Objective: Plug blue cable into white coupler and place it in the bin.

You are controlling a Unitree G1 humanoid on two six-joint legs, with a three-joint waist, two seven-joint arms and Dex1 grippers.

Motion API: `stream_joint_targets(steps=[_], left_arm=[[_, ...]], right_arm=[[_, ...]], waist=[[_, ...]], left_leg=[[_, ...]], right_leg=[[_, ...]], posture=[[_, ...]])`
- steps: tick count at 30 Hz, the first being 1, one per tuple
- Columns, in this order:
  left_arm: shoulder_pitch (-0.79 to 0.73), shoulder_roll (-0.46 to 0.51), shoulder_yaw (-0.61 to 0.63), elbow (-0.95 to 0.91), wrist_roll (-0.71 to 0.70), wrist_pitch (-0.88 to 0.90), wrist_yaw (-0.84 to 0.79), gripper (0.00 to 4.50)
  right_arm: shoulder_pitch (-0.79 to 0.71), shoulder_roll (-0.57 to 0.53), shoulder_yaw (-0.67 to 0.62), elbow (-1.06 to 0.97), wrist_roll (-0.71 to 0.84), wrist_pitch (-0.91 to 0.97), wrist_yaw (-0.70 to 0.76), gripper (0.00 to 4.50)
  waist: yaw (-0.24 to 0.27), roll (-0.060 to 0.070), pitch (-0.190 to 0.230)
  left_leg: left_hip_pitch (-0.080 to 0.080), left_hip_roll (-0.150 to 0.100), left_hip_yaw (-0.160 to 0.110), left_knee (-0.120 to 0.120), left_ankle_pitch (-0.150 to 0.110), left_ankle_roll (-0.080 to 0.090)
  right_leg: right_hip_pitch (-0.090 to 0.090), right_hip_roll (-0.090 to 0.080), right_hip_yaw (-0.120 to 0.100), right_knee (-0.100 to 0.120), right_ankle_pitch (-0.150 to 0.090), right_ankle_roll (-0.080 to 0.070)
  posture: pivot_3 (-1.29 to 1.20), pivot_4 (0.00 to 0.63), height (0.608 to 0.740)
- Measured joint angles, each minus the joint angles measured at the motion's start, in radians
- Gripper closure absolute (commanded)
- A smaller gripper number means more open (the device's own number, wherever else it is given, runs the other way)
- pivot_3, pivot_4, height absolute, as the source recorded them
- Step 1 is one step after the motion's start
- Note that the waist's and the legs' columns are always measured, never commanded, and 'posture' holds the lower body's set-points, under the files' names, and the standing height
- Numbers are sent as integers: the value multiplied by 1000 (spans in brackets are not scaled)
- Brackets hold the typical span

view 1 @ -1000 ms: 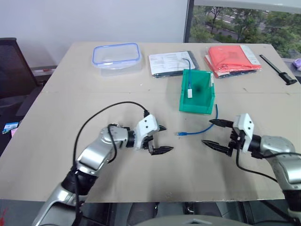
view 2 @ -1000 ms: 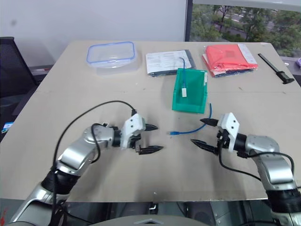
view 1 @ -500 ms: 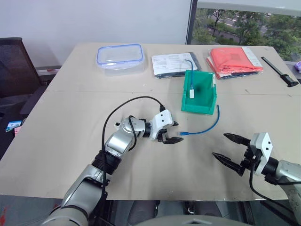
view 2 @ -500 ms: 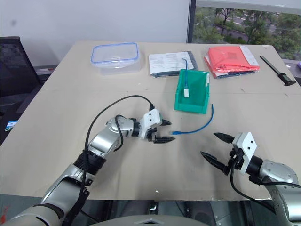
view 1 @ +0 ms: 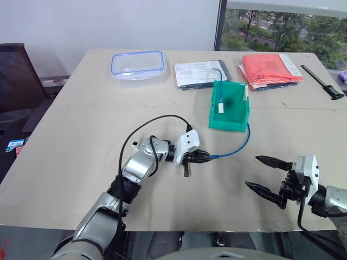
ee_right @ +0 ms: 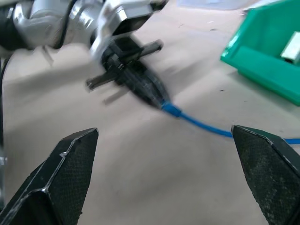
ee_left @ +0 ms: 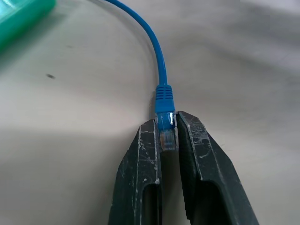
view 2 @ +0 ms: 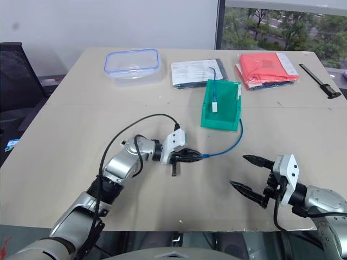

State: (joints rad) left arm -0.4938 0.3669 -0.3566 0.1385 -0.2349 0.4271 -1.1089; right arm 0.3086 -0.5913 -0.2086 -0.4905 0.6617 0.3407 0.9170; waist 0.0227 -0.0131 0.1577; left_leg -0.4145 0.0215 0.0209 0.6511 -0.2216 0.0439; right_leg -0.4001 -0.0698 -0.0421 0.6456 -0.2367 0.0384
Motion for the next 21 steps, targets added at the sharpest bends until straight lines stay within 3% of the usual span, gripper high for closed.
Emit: stream_joint_targets(steps=[5,11,18,19,21], left_arm=[[2,-83,123,-124,-277,361,18,4486],[-21,-125,260,-147,-512,709,109,4486],[-33,-178,330,-147,-608,811,197,4486],[-34,-183,330,-147,-614,811,201,4500],[-34,-189,328,-147,-618,812,206,4500]], right_arm=[[53,69,18,-55,221,202,-134,0],[5,216,22,-62,496,291,-329,0],[-69,269,82,-92,594,308,-429,0],[-82,272,90,-92,594,309,-434,404],[-93,275,94,-92,595,309,-439,702]], waist=[[-4,-1,1],[-12,0,1],[-8,-1,1],[-9,-1,1],[-9,-1,1]], left_leg=[[-1,0,-1,0,0,0],[1,1,-1,0,0,0],[0,-1,0,0,0,0],[0,-1,0,0,0,0],[0,-1,0,0,0,0]], right_leg=[[0,-1,1,0,0,0],[0,1,1,1,-1,2],[0,1,1,0,0,0],[0,1,1,0,0,0],[0,1,1,0,0,0]], posture=[[0,150,737],[0,150,737],[0,150,737],[0,150,737],[0,150,737]])
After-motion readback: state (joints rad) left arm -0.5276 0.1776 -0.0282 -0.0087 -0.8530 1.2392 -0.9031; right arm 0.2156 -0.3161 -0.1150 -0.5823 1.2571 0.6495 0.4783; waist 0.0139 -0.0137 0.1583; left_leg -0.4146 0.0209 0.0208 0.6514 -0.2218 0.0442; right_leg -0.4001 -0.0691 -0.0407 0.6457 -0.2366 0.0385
